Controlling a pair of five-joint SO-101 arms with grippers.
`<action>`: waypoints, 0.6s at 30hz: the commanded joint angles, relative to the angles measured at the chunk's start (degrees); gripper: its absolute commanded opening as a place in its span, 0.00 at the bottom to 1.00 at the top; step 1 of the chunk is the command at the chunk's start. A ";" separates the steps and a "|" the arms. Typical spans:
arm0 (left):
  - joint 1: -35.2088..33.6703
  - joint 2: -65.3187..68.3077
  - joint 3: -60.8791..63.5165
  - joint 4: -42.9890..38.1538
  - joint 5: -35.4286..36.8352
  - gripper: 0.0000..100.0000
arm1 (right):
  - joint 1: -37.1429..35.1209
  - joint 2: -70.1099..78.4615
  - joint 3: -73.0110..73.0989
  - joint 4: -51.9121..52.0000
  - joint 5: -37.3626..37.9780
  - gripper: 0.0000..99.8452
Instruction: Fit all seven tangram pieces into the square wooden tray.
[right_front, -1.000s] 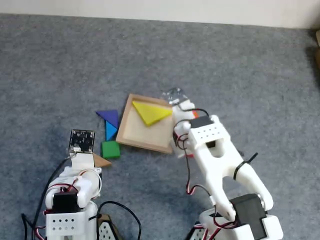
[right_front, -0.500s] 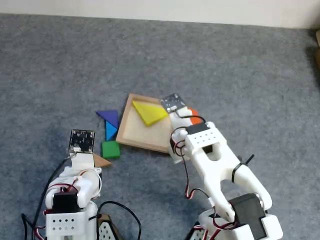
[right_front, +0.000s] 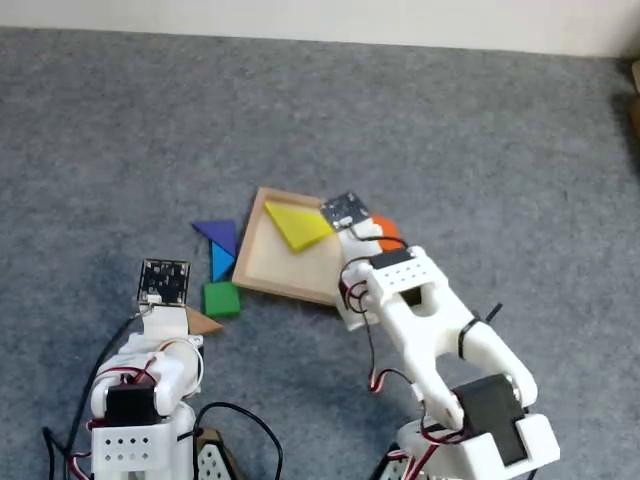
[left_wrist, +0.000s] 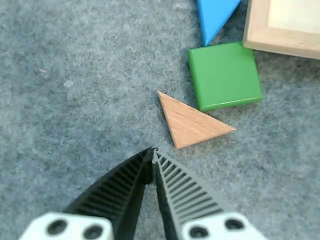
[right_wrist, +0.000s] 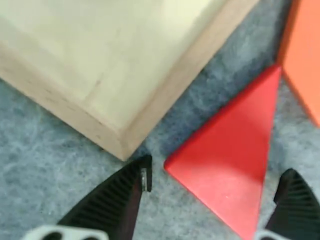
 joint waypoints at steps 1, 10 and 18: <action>1.19 -2.59 1.19 0.44 -0.18 0.01 | -0.57 0.31 -0.22 -0.84 -0.44 0.37; 1.19 -2.59 1.19 0.44 -0.18 0.01 | -0.57 0.84 -0.22 -1.19 -0.44 0.37; 1.19 -2.59 1.19 0.44 -0.18 0.01 | 0.22 0.92 -0.22 -5.23 -0.09 0.37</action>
